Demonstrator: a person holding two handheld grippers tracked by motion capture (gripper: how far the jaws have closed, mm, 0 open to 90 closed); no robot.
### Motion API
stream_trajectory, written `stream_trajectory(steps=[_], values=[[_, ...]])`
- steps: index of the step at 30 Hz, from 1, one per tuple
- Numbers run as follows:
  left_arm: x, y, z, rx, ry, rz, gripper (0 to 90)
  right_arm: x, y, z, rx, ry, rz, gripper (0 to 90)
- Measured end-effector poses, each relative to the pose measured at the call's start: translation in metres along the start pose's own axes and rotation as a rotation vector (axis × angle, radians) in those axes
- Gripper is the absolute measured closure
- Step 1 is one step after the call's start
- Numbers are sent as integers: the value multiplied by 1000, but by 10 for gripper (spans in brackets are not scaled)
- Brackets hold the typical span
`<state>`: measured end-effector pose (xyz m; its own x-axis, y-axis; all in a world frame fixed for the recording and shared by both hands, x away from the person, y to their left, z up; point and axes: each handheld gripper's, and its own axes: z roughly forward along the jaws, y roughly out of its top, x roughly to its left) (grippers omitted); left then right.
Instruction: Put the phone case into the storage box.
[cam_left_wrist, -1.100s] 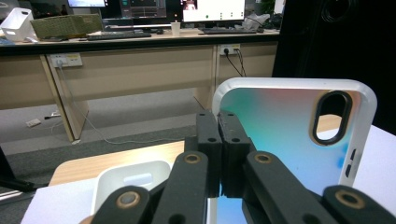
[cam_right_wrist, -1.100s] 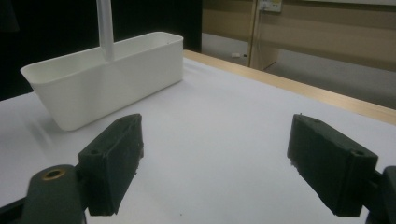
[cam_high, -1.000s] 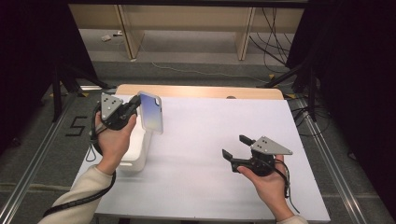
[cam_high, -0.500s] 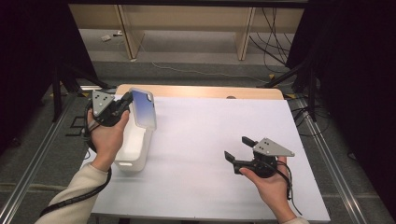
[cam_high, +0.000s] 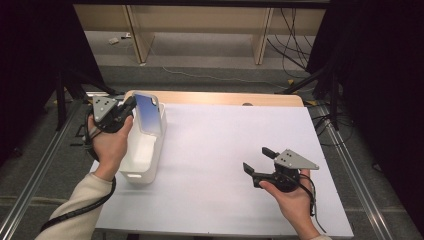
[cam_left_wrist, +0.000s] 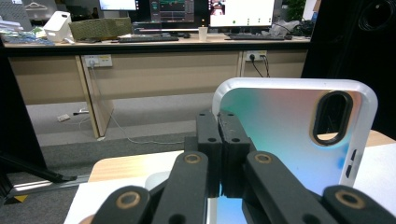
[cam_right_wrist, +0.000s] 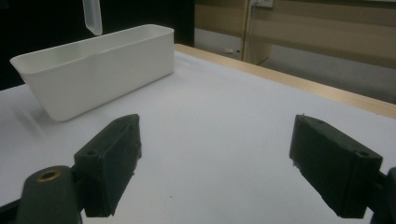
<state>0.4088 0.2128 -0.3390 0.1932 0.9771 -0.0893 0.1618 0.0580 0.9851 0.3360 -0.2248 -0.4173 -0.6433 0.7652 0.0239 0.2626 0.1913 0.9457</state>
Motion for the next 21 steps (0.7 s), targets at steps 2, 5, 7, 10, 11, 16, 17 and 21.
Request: stream_trajectory(steps=[2,5,7,10,11,16,17,21], values=[[2,0,1,-3,5,-4,885,-1,0,-1,9,3,5,178],[4,1,1,-1,14,-3,885,-1,-1,-2,1,6,9,178],[5,1,2,-2,18,-4,885,-1,-2,-3,4,4,15,178],[7,2,3,-3,23,-4,885,-1,-3,-3,3,-5,8,178],[7,2,3,-3,25,-2,885,-1,-3,-4,5,-7,5,178],[7,3,6,-5,34,-3,885,-1,-3,-6,18,-3,12,178],[8,3,7,-6,31,0,885,-1,-4,-6,11,-4,13,178],[8,4,10,-3,35,-1,885,-1,-5,-6,4,2,28,178]])
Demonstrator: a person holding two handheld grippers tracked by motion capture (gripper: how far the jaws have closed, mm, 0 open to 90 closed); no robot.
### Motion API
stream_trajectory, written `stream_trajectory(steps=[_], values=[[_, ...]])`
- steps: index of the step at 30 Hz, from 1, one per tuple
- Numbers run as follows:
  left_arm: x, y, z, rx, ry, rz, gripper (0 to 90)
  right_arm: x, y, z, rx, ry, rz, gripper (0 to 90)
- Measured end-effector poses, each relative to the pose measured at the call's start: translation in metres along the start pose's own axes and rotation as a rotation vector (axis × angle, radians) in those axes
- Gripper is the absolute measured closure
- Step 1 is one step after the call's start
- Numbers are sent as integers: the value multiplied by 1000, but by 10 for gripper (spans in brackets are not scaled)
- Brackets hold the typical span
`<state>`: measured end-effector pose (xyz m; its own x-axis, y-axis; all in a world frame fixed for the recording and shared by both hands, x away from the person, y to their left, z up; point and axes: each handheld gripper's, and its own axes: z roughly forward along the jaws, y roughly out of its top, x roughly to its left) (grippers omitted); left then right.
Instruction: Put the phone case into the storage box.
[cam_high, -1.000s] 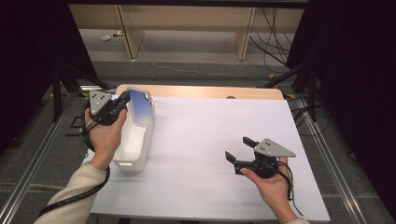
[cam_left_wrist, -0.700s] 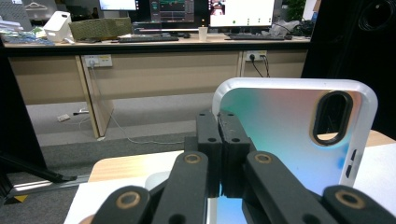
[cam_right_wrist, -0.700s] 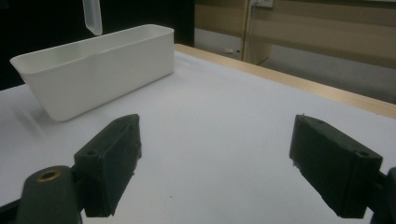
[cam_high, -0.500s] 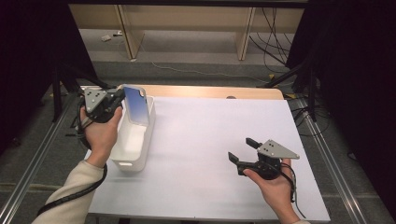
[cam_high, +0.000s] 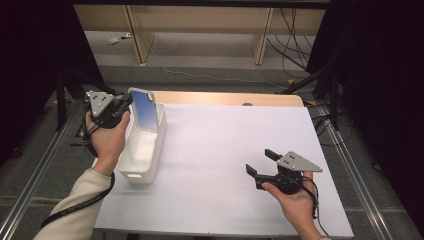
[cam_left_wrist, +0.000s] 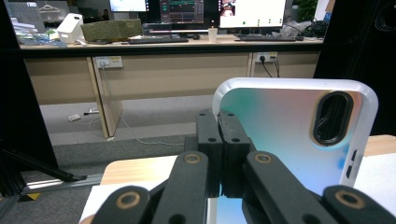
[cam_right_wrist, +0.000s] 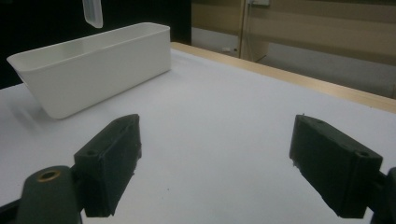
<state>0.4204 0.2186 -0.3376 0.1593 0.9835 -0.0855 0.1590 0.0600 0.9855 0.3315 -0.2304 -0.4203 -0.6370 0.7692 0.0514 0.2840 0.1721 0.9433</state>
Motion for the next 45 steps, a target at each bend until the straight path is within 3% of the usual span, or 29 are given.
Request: stream_trajectory(steps=[18,29,31,45], values=[[13,6,9,3,30,8,885,-2,-1,-4,9,-15,-12,177],[14,5,17,12,40,5,885,-1,-2,-7,16,-19,-14,176],[14,5,18,12,40,4,885,-1,-3,-5,-14,-4,-5,176],[16,4,29,23,47,20,885,0,-3,-8,2,-16,-12,176]])
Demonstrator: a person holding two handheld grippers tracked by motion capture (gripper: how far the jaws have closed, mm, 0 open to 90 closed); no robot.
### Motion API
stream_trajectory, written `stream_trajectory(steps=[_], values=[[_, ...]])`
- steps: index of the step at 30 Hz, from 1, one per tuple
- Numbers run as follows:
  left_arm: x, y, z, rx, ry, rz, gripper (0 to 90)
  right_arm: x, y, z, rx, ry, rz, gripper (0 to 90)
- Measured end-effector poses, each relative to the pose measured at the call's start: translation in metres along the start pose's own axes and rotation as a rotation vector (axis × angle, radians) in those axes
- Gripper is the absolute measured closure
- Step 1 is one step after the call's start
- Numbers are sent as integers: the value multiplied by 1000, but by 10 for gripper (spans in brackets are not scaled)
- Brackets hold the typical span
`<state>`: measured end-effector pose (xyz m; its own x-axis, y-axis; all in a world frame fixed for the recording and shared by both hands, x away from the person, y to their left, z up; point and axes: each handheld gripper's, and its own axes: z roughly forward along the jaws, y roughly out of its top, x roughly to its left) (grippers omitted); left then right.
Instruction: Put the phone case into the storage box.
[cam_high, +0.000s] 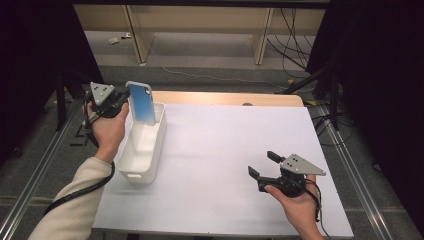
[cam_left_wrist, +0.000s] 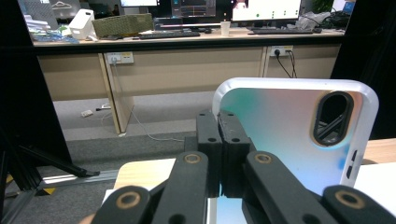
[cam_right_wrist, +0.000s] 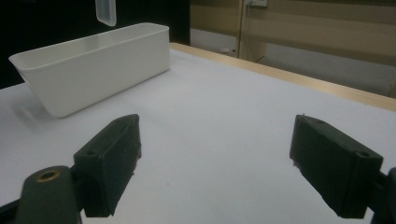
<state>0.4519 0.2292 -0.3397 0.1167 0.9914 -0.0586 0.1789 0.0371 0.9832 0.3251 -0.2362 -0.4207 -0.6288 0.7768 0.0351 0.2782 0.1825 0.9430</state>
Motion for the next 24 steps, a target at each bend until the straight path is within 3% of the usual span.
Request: stream_trajectory(steps=[24], values=[[1,1,17,20,16,5,885,0,0,-1,1,5,5,176]])
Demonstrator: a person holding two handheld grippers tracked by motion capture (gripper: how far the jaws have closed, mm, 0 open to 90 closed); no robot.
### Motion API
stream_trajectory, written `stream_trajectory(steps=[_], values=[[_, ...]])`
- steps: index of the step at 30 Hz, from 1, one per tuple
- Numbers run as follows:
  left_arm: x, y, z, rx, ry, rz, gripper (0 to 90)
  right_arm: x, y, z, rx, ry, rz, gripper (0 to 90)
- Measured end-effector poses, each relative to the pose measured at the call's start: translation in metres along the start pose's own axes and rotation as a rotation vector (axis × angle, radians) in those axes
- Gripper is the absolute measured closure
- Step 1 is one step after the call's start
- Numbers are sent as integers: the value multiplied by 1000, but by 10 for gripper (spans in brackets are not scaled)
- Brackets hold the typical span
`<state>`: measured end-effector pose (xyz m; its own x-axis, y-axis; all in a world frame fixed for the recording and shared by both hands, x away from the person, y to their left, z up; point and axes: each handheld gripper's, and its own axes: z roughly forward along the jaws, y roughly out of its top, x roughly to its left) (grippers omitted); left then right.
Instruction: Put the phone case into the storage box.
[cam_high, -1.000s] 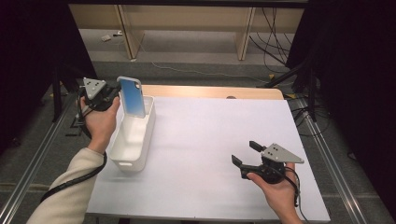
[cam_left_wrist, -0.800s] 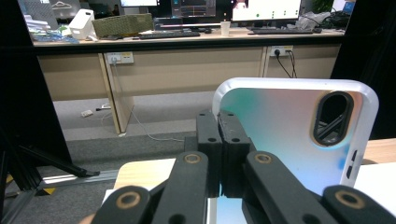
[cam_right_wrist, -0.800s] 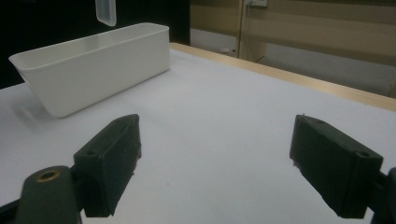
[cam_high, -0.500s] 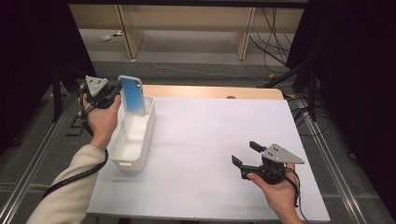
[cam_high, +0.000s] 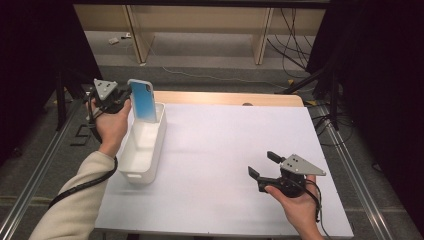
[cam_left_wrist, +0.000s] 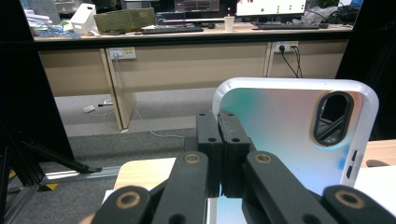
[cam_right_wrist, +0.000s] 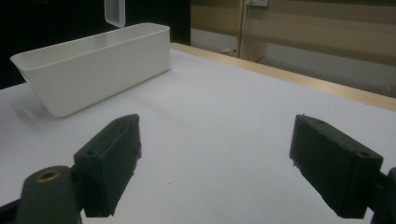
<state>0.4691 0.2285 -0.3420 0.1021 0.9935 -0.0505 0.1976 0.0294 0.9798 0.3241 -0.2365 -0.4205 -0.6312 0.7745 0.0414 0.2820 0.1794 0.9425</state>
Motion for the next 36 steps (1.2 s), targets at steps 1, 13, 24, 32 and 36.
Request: stream_trajectory(steps=[1,13,24,32,36], values=[[0,0,1,2,0,0,885,0,0,0,-2,-1,-4,176],[-1,0,10,16,3,2,885,0,-1,1,-9,-4,-1,176],[-1,-1,18,29,9,2,885,0,-1,2,-12,10,9,176],[-1,-4,24,41,9,2,885,0,-1,2,-14,11,9,176],[-1,-4,27,46,10,1,885,-1,-1,0,3,2,0,176]])
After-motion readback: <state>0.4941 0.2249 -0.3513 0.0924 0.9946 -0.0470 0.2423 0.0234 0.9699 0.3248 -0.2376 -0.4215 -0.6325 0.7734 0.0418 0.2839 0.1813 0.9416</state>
